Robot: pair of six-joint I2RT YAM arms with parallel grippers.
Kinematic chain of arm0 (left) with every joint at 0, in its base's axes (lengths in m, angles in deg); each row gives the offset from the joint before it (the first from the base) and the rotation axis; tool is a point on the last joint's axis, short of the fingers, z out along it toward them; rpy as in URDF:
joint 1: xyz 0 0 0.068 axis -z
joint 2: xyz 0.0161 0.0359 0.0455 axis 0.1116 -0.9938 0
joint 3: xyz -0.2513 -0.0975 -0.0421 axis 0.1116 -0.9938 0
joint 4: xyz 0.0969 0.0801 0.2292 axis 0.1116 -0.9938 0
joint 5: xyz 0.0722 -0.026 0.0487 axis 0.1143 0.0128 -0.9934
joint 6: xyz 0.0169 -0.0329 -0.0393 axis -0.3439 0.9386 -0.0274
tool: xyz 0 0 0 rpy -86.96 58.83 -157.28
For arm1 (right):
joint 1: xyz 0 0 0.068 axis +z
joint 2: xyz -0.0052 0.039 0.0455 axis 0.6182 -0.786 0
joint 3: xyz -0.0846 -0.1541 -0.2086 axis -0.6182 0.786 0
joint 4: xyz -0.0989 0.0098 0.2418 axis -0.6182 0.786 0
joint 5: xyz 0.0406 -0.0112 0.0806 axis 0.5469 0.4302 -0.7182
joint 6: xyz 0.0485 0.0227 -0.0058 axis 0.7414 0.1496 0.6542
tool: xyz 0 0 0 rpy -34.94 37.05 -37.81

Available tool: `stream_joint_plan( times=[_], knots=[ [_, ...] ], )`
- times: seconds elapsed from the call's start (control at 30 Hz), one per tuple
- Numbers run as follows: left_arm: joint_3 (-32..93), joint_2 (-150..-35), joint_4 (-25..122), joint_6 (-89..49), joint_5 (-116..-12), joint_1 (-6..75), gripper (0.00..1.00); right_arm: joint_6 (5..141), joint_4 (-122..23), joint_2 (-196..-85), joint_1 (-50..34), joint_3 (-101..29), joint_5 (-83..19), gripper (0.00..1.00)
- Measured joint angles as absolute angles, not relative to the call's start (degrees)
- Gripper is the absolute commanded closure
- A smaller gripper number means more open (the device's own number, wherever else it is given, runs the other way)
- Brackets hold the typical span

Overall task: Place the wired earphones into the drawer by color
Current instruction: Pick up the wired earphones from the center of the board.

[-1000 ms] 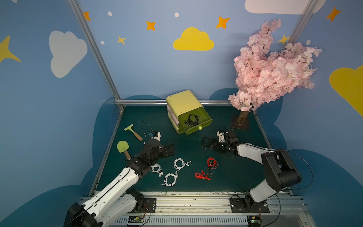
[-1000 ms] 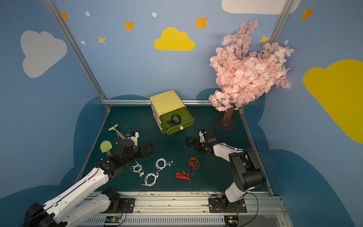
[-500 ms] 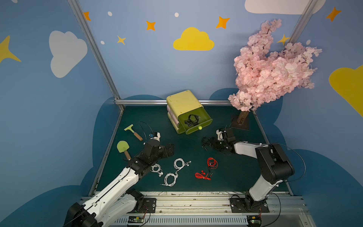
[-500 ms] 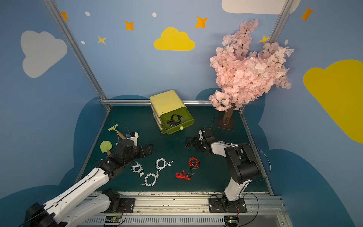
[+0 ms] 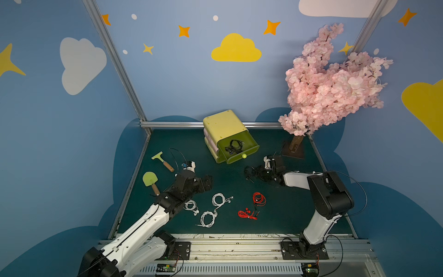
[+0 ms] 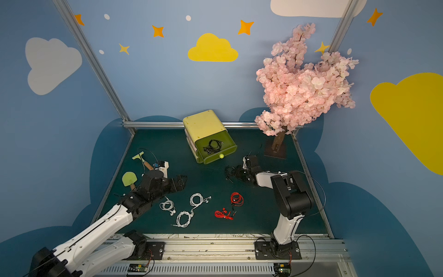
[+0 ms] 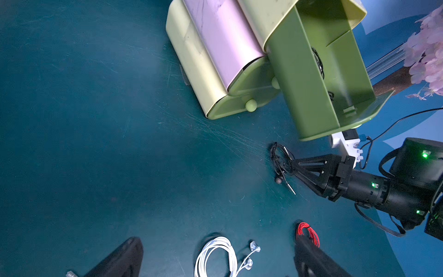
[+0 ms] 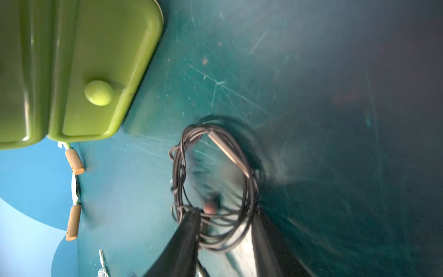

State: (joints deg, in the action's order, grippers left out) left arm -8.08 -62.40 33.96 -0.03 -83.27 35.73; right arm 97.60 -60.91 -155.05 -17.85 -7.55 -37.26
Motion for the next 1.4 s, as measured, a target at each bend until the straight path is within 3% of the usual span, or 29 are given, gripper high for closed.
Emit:
stream_joint_plan(
  times=[0.37,0.57,0.8,1.4],
  knots=[
    [-8.1,-62.4,33.9,0.0,-83.3,35.7,0.0,99.0,-62.6,-157.3,-18.0,-9.2,-37.7,0.91],
    [-8.1,-62.4,33.9,0.0,-83.3,35.7,0.0,98.8,-63.2,-157.3,-18.1,-9.2,-38.2,0.98],
    [-8.1,-62.2,33.9,0.0,-83.3,35.6,0.0,98.0,-62.9,-152.6,-18.1,-8.0,-38.4,1.0],
    [-8.1,-61.7,33.9,0.0,-83.4,35.4,0.0,88.0,-47.3,-124.1,-16.3,-2.8,-30.3,1.0]
  ],
)
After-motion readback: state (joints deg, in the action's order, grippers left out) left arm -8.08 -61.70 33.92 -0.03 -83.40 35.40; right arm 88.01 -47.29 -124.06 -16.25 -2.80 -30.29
